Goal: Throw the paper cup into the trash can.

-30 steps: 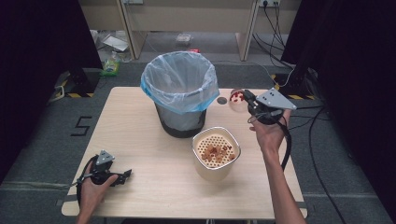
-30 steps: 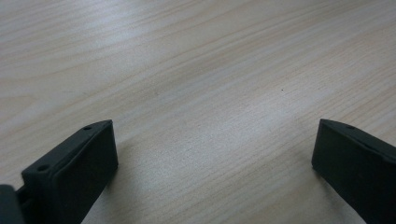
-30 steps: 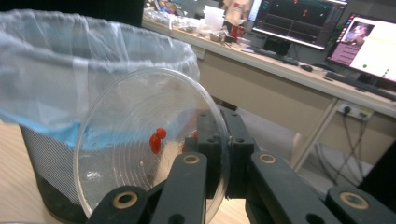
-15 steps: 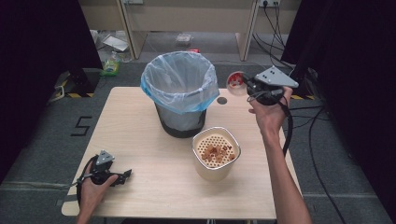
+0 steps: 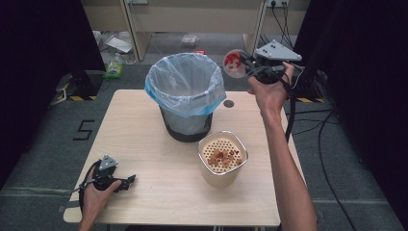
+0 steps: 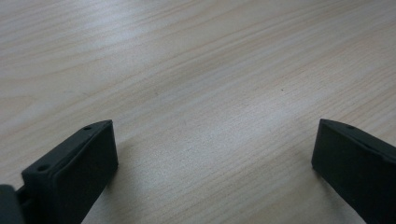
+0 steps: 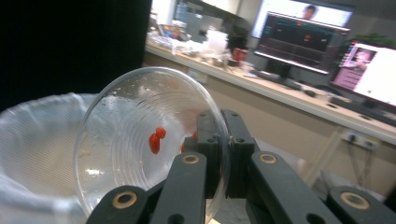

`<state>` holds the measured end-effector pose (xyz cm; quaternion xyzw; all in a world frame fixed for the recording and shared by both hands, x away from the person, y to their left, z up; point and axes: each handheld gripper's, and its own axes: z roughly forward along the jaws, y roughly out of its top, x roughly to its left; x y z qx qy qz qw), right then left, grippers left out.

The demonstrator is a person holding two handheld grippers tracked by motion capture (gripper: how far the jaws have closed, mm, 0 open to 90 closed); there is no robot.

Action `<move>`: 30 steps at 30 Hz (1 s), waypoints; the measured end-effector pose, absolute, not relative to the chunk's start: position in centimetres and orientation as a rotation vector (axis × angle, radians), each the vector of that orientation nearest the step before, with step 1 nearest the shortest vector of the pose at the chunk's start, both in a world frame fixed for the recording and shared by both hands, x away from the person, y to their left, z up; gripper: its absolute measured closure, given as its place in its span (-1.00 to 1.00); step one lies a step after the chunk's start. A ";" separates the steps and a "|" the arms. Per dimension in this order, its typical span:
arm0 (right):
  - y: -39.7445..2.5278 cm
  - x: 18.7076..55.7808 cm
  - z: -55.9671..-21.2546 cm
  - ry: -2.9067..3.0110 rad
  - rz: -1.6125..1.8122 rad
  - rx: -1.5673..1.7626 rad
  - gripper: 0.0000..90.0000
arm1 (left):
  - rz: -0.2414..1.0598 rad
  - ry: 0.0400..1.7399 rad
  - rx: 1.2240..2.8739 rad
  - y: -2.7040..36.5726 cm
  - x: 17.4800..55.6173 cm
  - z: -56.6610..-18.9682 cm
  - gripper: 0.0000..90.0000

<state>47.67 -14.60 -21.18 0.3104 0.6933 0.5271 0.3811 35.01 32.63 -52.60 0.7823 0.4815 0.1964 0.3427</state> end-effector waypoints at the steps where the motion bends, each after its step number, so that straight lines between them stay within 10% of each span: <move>1: -14.0 47.9 -21.1 1.783 1.353 0.787 0.94 | 0.510 1.251 2.034 32.6 35.0 -52.6 -1.00; 14: -6.5 52.3 -23.1 1.992 1.356 0.788 0.84 | 0.507 1.241 2.039 32.6 35.0 -52.6 -1.00; 30: -10.0 51.5 -23.1 1.946 1.308 0.924 0.00 | 0.507 1.239 2.039 32.6 35.0 -52.6 -1.00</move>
